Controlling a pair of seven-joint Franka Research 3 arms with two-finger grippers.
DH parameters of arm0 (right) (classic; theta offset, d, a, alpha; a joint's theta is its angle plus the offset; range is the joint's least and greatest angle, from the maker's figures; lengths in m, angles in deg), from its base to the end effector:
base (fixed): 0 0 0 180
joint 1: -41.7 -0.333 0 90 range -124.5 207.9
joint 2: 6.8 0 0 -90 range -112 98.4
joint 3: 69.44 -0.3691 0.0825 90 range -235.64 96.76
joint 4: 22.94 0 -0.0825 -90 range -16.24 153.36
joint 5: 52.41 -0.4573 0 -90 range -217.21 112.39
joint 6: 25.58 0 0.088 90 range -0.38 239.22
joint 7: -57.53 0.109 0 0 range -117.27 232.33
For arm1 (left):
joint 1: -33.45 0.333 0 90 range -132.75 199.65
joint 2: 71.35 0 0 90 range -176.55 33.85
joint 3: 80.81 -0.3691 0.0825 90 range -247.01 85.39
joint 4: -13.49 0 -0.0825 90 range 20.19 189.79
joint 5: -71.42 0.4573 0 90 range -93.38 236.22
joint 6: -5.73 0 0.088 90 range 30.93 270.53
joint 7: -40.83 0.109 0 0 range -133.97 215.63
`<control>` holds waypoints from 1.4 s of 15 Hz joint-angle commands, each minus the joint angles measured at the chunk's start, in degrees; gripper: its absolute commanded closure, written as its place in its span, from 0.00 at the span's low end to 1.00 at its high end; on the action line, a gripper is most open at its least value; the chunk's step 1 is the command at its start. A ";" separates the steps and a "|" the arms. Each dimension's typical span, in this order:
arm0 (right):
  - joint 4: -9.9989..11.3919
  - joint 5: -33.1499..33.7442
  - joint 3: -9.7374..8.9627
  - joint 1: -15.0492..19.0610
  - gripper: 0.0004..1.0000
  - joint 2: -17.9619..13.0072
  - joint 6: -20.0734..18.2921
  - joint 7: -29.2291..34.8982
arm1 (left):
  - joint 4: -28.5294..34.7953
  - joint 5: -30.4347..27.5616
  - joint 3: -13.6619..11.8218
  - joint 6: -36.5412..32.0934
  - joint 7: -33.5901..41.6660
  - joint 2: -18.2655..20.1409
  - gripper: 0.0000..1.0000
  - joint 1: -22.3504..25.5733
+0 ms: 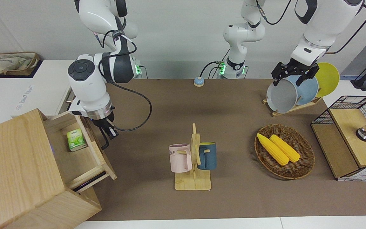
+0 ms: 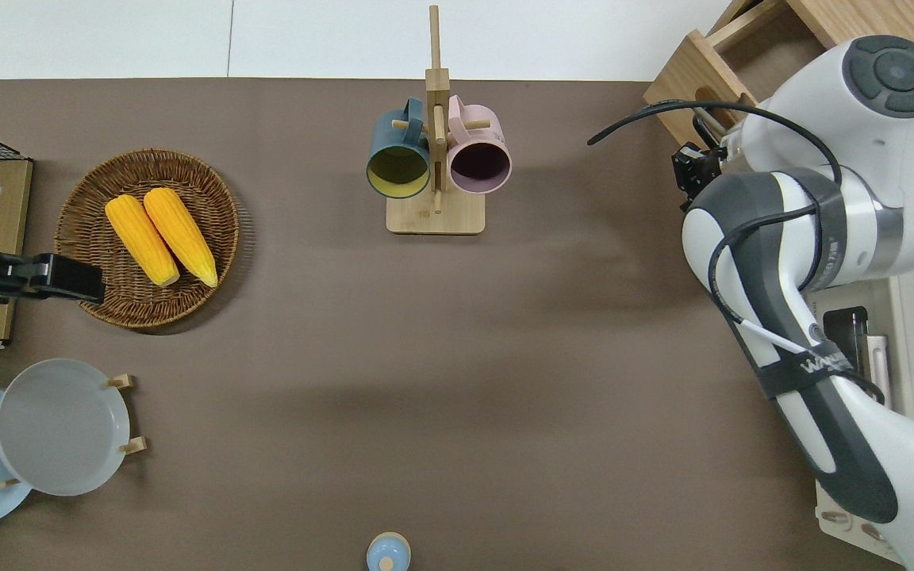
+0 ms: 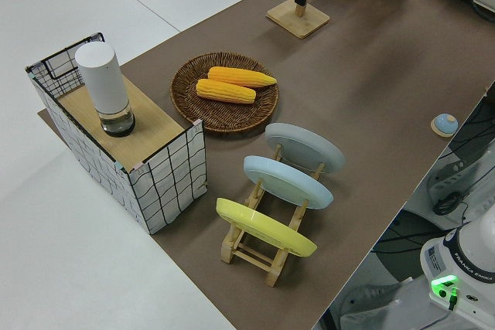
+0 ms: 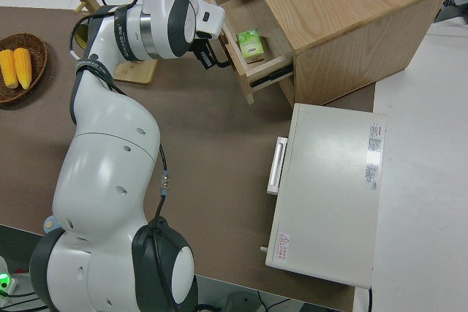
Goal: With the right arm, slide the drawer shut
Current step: 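Push the drawer fully shut with the right gripper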
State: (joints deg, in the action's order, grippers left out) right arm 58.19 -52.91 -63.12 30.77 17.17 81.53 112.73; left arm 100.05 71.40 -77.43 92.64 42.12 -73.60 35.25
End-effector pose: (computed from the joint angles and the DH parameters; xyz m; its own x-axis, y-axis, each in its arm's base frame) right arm 0.7759 0.0778 0.4930 0.6399 -0.7668 0.0511 -0.7674 -0.6411 -0.0100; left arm 0.6365 -0.0168 0.6787 0.9982 -0.0501 -0.0330 -0.0500 -0.9987 0.0034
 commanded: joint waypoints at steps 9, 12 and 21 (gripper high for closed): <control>-3.52 -1.61 -0.95 6.27 1.00 2.13 0.38 -8.88 | -1.49 0.98 0.40 -1.13 0.56 -0.65 0.00 0.31; -3.70 -1.61 -0.95 7.41 1.00 2.22 0.29 -11.50 | -1.40 0.98 0.40 -1.13 0.56 -0.65 0.01 0.31; -4.40 -2.84 -1.39 11.28 1.00 2.22 0.03 -18.81 | -1.49 0.98 0.40 -1.13 0.56 -0.65 0.01 0.31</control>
State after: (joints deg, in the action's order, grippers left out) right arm 55.74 -53.80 -63.40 39.86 18.09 81.56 97.30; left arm 100.05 71.40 -77.43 92.64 42.12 -73.60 35.25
